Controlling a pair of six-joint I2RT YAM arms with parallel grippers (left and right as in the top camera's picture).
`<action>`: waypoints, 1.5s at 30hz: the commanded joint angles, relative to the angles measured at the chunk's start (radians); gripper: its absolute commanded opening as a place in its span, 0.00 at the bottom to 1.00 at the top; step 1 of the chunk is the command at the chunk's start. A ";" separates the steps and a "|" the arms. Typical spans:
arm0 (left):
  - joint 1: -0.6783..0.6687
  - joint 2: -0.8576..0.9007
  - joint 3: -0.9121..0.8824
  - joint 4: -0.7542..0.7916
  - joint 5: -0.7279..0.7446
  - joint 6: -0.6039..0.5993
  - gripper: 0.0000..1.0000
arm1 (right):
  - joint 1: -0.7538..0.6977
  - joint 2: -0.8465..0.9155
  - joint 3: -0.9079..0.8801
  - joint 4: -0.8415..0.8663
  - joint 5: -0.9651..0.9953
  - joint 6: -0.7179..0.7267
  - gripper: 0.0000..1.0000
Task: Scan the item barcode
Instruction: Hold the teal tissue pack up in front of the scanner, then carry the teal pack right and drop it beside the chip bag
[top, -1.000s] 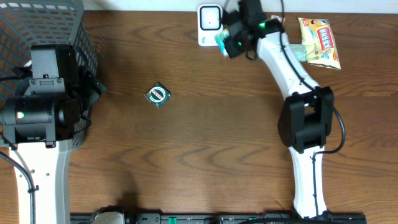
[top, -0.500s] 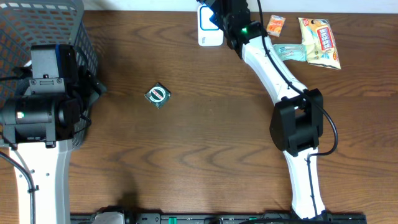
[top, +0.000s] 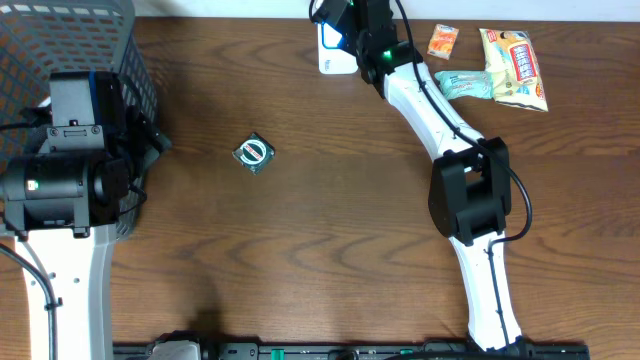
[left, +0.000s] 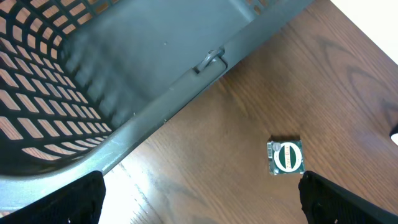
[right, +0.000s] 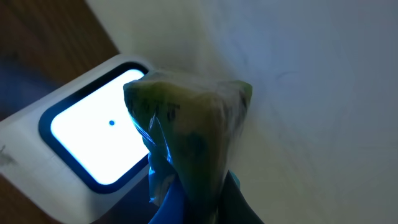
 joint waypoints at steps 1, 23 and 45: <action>0.007 0.000 0.006 -0.003 -0.010 -0.005 0.98 | 0.010 0.005 0.010 -0.029 0.011 -0.021 0.01; 0.007 0.000 0.006 -0.003 -0.010 -0.005 0.98 | 0.029 0.017 0.010 -0.066 0.023 -0.103 0.01; 0.007 0.000 0.006 -0.003 -0.010 -0.005 0.98 | -0.331 -0.165 0.004 -0.518 0.150 0.270 0.16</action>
